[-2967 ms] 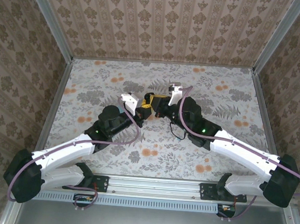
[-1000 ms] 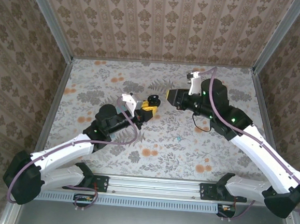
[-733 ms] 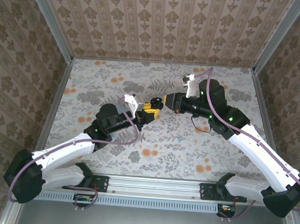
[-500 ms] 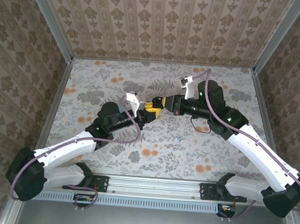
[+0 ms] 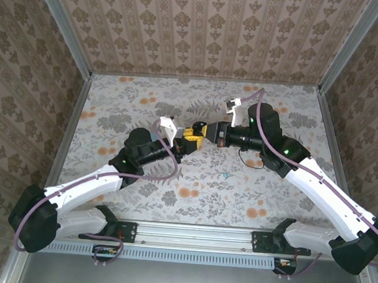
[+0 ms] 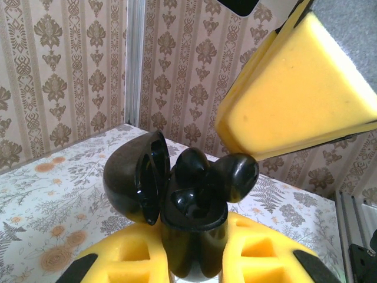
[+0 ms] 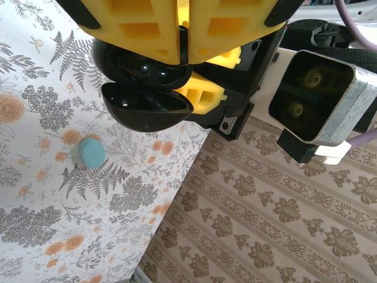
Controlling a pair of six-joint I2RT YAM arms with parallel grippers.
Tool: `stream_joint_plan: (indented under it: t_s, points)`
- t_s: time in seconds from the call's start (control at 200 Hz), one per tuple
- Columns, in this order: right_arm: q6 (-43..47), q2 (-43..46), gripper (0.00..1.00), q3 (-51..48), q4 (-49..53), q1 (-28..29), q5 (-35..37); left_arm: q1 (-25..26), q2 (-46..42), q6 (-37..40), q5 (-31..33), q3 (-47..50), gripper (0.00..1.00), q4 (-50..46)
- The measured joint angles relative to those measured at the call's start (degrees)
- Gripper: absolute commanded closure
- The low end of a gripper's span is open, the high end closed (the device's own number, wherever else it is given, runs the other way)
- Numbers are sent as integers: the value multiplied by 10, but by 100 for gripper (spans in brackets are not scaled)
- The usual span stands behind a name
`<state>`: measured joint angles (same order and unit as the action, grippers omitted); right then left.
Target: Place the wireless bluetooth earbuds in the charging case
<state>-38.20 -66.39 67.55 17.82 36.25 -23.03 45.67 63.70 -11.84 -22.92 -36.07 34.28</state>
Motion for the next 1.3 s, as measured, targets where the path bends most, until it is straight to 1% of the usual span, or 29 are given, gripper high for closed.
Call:
stream_joint_plan:
  t_s: [0.625,0.9,1.015,1.075,1.12,1.16,1.24,1.3]
  points:
    - [-13,-18,89,-6,-24,11,-6,0,3,0,0,-3,100,0]
    - [-10,-18,87,-6,-24,12,-6,0,3,0,0,-4,100,0]
    - [2,-17,86,2,-7,13,1,0,3,0,-1,-4,100,0]
    - [12,-15,83,12,13,12,7,0,3,0,-4,-4,100,0]
    - [20,-12,80,21,26,8,11,0,3,1,-8,-4,100,0]
    - [28,-10,75,30,37,3,14,0,3,4,-14,-5,100,-4]
    - [39,-2,63,41,52,-12,18,-1,3,11,-29,-10,100,-17]
    - [49,3,56,47,62,-27,19,-4,3,16,-45,-13,100,-25]
